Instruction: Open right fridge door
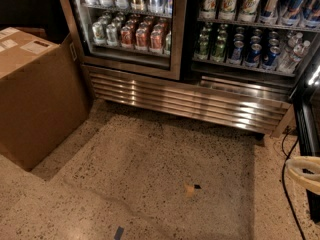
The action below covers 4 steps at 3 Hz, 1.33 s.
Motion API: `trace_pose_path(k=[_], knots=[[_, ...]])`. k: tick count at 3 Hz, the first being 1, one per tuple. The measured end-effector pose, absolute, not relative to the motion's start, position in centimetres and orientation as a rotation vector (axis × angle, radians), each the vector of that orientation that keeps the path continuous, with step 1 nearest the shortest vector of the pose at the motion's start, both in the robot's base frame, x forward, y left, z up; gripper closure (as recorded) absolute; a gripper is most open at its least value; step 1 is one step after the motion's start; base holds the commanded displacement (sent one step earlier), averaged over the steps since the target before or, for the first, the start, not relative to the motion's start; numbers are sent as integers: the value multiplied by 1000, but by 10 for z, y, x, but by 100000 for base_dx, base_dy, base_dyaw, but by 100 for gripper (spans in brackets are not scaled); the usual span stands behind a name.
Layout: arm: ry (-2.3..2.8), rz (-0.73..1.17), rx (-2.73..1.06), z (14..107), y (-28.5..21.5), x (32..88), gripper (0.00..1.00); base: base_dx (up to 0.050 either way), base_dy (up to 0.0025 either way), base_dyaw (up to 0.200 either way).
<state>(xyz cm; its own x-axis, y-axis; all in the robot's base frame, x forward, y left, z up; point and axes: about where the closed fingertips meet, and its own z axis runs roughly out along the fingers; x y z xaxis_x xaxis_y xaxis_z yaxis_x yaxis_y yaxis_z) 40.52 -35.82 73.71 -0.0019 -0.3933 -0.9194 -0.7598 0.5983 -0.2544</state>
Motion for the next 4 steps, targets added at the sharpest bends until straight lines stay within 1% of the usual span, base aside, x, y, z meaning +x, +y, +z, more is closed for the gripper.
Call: trace_pose_path(k=[1, 4], knots=[[1617, 377, -985, 737, -357, 405, 81, 0, 0, 0], [1617, 377, -985, 737, -357, 405, 11, 0, 0, 0]])
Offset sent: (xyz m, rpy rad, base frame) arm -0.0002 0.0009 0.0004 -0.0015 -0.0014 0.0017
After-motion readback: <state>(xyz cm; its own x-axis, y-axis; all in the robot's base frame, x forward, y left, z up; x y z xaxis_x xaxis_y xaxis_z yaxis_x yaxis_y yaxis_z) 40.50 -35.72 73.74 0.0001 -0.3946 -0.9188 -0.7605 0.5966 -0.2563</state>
